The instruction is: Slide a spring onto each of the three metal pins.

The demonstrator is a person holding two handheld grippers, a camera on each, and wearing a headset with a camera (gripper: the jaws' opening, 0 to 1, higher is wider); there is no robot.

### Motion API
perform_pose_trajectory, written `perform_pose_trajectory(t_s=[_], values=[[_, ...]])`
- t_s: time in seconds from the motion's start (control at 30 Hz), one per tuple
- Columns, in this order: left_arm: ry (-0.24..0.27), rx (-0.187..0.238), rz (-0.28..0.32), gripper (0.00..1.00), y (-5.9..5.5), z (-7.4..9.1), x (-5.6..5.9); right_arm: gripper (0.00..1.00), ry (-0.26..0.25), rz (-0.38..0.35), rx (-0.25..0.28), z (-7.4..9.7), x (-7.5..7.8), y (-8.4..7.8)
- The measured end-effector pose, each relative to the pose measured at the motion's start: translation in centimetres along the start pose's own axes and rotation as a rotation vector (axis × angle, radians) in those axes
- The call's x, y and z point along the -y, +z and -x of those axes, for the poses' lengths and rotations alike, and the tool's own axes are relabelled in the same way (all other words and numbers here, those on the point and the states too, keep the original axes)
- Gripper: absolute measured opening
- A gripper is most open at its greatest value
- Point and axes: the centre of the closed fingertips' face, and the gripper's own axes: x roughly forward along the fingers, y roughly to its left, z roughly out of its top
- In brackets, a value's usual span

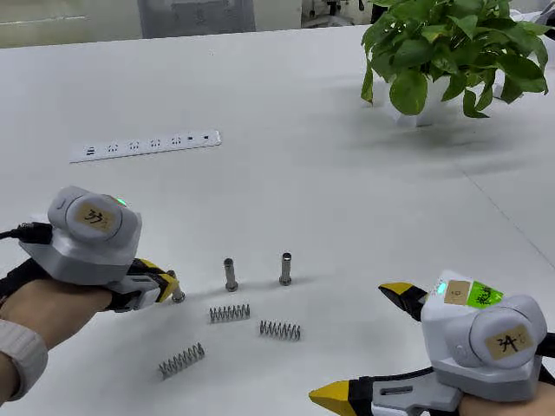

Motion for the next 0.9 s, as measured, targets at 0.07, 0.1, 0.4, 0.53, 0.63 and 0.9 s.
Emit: perform_pose_trajectory(t_s=[0.07, 0.1, 0.4, 0.53, 0.63, 0.9], values=[[0.0, 0.003, 0.001, 0.09, 0.01, 0.01, 0.06, 0.98, 0.0, 0.001, 0.0, 0.01, -0.04, 0.03], [0.002, 0.003, -0.002, 0.09, 0.0, 0.01, 0.05, 0.98, 0.001, 0.0, 0.0, 0.01, -0.09, 0.04], [0.005, 0.001, -0.016, 0.09, -0.17, 0.02, 0.09, 0.98, 0.004, 0.001, -0.003, -0.03, -0.05, -0.12], [0.01, 0.009, -0.016, 0.13, -0.16, 0.06, -0.02, 0.98, 0.004, 0.001, -0.005, -0.02, -0.07, -0.16], [0.015, 0.015, -0.014, 0.17, -0.07, 0.06, -0.07, 0.98, 0.004, 0.002, -0.007, -0.01, -0.12, -0.16], [0.014, 0.043, -0.035, 0.36, -0.33, 0.39, 0.01, 0.98, 0.002, 0.004, -0.004, 0.0, -0.16, -0.02]])
